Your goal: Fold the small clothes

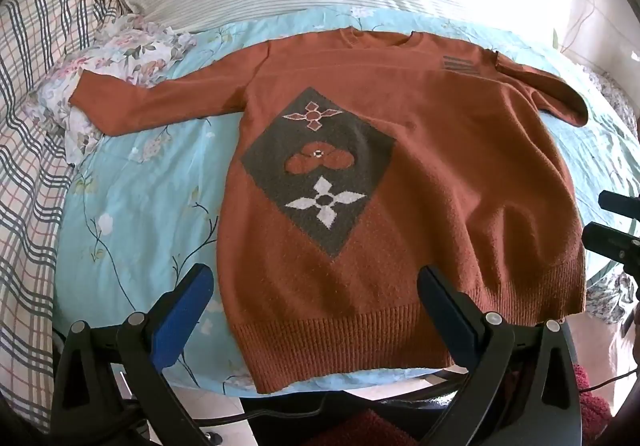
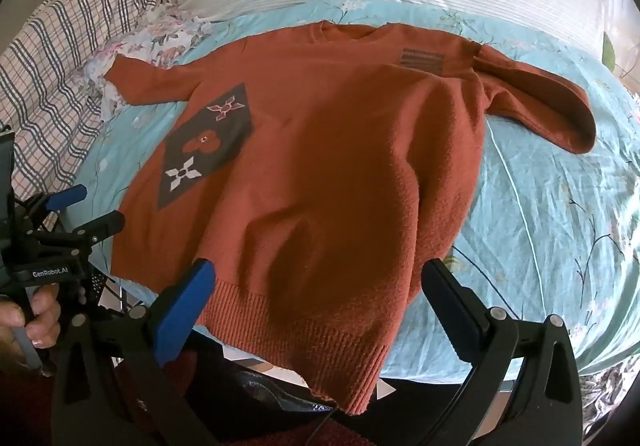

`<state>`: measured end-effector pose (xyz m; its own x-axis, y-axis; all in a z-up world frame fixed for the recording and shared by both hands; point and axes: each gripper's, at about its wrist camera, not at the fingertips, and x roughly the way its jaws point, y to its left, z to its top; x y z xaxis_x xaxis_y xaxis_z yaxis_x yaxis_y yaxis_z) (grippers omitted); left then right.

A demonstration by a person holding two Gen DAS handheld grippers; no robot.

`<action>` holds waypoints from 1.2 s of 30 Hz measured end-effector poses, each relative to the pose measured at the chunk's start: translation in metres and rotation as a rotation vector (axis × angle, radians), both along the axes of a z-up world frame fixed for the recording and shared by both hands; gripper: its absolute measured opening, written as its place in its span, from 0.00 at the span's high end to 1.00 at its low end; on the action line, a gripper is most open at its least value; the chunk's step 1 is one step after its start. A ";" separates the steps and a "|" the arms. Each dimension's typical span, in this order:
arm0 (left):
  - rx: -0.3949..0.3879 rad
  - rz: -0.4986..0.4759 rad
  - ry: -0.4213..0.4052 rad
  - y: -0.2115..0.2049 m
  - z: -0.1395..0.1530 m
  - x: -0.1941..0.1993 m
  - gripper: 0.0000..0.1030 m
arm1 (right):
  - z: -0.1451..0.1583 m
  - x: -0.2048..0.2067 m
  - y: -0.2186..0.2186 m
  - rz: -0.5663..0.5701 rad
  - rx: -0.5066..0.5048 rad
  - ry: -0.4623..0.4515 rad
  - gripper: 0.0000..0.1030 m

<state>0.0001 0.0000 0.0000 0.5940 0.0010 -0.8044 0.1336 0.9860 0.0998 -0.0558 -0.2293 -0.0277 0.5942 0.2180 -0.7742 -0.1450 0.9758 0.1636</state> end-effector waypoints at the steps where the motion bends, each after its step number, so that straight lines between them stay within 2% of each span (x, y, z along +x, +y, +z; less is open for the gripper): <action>1: 0.004 -0.003 0.002 0.001 0.000 0.000 0.01 | 0.000 0.000 0.000 0.000 0.001 0.000 0.00; 36: 0.011 -0.006 0.011 -0.001 0.000 0.002 0.01 | 0.008 -0.005 0.008 0.011 0.016 -0.015 0.00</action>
